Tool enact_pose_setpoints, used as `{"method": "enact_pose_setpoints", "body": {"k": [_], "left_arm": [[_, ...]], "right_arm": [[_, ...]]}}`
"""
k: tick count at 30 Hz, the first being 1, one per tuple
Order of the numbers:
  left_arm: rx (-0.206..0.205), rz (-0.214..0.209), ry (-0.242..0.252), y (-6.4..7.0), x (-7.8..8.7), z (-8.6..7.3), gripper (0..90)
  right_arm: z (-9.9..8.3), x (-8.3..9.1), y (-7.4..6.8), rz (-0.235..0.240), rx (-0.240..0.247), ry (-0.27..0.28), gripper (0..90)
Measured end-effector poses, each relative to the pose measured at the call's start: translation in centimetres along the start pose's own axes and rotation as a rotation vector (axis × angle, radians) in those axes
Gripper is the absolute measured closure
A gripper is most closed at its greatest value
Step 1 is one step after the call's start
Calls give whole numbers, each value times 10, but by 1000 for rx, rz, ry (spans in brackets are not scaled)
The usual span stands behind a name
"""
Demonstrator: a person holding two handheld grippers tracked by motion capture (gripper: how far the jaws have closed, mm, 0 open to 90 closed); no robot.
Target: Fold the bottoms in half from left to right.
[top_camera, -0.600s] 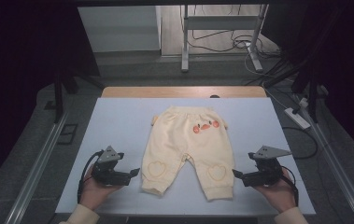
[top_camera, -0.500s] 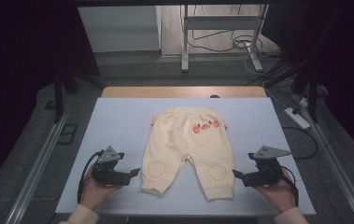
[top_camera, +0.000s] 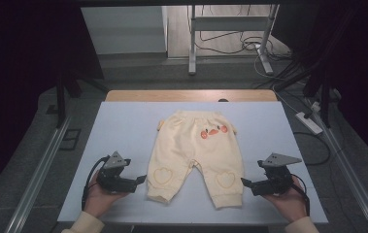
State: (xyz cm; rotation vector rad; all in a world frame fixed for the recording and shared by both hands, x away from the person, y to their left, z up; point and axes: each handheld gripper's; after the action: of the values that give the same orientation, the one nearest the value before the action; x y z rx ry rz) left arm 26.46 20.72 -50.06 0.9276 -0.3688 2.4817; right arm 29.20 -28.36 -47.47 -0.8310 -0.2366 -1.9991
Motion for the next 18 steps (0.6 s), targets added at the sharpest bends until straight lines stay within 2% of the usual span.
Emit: {"method": "enact_pose_setpoints", "body": {"k": [7,16,18], "left_arm": [[-9,-7,0,0,0,0,135],[-7,-5,1,-1,0,0,135],[-4,-3,1,-1,0,0,136]], "right_arm": [[1,-2,-2,-3,11,-5,88],[6,-7,-9,15,32,3,90],[7,-9,-12,24,41,7,124]]}}
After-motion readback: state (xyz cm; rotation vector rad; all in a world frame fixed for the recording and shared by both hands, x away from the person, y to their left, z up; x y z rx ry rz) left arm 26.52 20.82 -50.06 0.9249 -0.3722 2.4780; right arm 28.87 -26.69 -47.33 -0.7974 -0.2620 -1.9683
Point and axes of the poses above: each handheld gripper's, and its own axes: x roughly backward along the jaws, z roughly out of its top, y roughly to its right, and after that the axes turned 14 degrees about z, right-handed
